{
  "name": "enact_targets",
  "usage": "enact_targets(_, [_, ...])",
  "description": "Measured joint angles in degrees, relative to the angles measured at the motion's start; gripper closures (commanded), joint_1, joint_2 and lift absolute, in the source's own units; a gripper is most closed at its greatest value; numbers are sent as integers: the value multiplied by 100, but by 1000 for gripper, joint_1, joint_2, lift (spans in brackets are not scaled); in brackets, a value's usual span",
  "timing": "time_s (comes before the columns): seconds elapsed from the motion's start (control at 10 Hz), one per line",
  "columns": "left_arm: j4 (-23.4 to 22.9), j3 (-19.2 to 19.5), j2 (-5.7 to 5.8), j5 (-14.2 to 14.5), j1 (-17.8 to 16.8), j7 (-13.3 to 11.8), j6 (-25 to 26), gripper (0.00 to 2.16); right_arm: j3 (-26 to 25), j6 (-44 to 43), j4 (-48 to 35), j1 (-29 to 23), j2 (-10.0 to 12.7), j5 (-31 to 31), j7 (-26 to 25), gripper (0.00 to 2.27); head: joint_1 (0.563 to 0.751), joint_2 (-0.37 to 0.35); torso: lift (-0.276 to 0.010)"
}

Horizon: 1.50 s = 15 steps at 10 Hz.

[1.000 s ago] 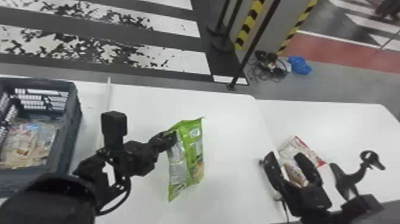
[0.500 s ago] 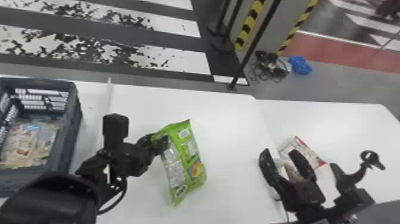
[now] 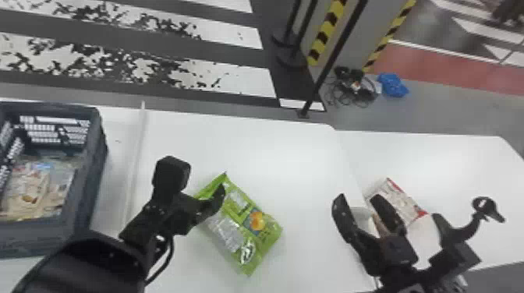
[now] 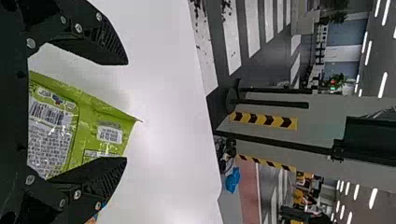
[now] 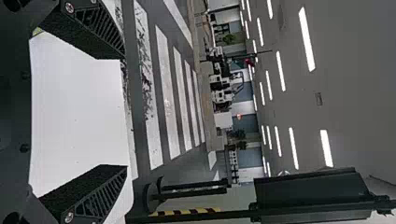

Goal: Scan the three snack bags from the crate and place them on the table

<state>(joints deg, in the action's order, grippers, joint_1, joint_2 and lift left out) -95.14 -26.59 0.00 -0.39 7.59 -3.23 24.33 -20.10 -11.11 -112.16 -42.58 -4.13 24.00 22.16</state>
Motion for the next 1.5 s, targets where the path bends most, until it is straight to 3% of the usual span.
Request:
enact_targets(0.1, [-393, 96, 36, -19, 294, 170, -169, -1, 56, 0, -3, 6, -3, -10, 7, 93, 695, -350, -36])
enact_targets(0.4, [-1565, 956, 415, 81, 1283, 141, -611, -1, 323, 86, 10, 99, -9, -127, -13, 178, 695, -350, -36])
enact_targets(0.6, [-1901, 1653, 665, 357, 1977, -102, -1816, -1, 589, 269, 123, 194, -9, -196, 3, 674, 695, -269, -36])
enact_targets(0.7, [-2073, 2057, 723, 644, 2320, -282, -2118, -1, 775, 294, 278, 272, -9, -270, 27, 1160, 695, -232, -36])
enact_targets(0.8, [-2263, 2419, 735, 877, 2668, -353, -2380, -1, 959, 298, 441, 362, -9, -447, 156, 1703, 695, -155, -36])
enact_targets(0.9, [-2447, 2716, 737, 1063, 2989, -392, -2646, -1, 1127, 305, 560, 435, -9, -656, 254, 2010, 695, -69, -36])
enact_targets(1.3, [-2967, 3258, 726, 1812, 3712, -705, -2986, -1, 1622, 353, 1007, 540, 50, -832, 403, 2017, 695, 77, -36])
enact_targets(1.5, [-2975, 3289, 704, 1866, 3899, -723, -3121, -1, 2094, 399, 1568, 984, 73, -1135, 355, 2013, 695, 150, -36])
